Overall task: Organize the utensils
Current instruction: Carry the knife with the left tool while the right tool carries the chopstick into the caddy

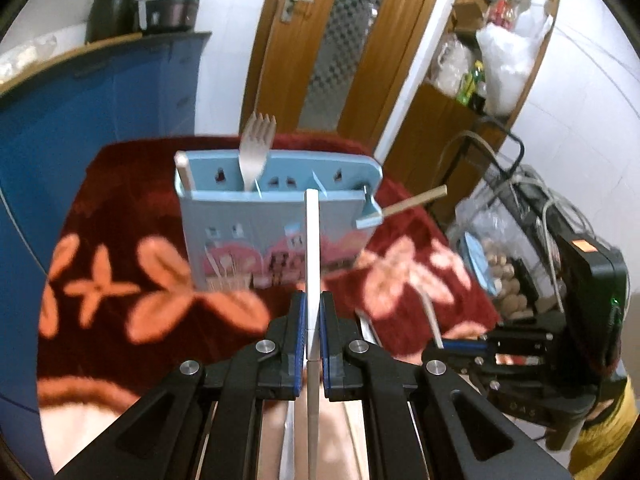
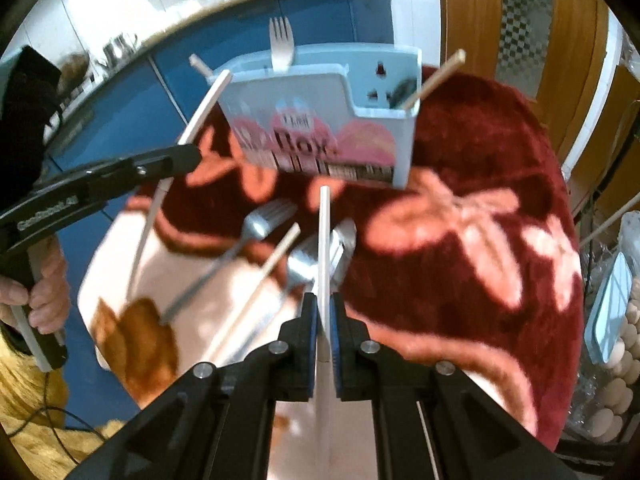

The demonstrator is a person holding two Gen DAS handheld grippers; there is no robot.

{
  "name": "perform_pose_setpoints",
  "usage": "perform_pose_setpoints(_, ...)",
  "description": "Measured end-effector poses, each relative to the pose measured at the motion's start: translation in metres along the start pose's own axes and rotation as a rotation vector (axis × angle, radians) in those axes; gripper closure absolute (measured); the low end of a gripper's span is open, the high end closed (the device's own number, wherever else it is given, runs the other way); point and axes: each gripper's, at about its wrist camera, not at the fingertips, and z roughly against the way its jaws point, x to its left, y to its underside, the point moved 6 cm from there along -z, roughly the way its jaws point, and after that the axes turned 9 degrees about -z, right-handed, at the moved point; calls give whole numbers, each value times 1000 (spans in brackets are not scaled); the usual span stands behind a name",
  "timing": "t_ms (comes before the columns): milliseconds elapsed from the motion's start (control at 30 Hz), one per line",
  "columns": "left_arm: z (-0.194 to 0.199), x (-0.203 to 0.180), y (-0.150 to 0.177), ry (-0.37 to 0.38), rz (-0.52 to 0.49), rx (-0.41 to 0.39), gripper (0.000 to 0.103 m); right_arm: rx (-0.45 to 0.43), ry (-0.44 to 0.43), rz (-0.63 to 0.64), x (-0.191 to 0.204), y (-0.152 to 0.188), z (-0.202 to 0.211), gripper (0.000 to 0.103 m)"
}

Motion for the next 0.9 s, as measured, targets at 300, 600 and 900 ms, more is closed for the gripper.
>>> perform_pose_setpoints(300, 24, 16, -60, -66, 10, -174, 97, -242, -74, -22, 12, -46, 32, 96)
perform_pose_setpoints(600, 33, 25, -111, -190, -11, -395, 97, -406, -120, -70, 13, -94, 55, 96)
perform_pose_setpoints(900, 11, 57, -124, -308, 45, -537, 97, -546, -90, -82, 13, -129, 67, 96)
